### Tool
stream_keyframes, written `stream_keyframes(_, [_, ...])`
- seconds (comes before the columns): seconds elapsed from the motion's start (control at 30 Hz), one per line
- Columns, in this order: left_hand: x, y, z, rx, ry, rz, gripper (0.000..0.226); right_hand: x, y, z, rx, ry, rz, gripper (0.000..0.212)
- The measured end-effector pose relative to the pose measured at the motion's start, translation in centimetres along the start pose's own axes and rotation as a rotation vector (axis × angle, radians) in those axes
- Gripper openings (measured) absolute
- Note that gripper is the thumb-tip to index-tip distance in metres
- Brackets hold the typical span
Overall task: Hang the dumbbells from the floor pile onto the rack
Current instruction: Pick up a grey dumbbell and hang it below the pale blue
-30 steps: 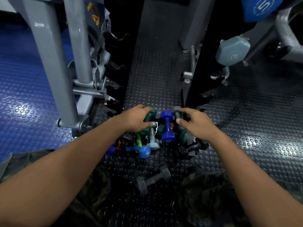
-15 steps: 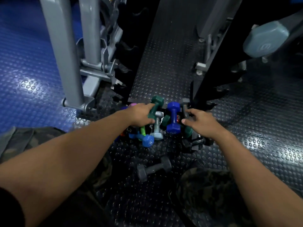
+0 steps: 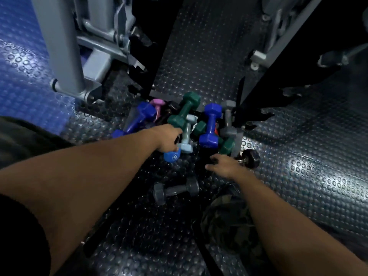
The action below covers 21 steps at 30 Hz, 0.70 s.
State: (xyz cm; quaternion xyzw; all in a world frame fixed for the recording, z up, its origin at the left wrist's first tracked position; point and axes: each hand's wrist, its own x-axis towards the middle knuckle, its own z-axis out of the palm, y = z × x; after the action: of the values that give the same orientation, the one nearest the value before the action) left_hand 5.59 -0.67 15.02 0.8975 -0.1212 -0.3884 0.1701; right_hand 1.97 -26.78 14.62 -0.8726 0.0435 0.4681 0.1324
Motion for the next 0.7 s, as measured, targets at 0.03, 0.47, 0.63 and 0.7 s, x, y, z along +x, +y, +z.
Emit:
stream_keyframes(0.03, [0.5, -0.1, 0.7, -0.009, -0.001, 0.001, 0.067, 0.7, 0.1, 0.7, -0.022, -0.005, -0.005, 0.067])
stream_keyframes(0.47, [3.7, -1.2, 9.3, 0.071, 0.013, -0.040, 0.072, 6.4, 0.9, 12.1, -0.077, -0.237, -0.021, 0.088])
stream_keyframes(0.63, [3.8, -0.8, 10.4, 0.050, 0.029, -0.045, 0.069, 7.9, 1.4, 15.3, -0.156, -0.190, -0.066, 0.097])
stream_keyframes(0.7, [4.0, -0.7, 10.4, 0.036, 0.026, -0.056, 0.069, 8.1, 1.5, 15.2, -0.179, -0.179, -0.081, 0.093])
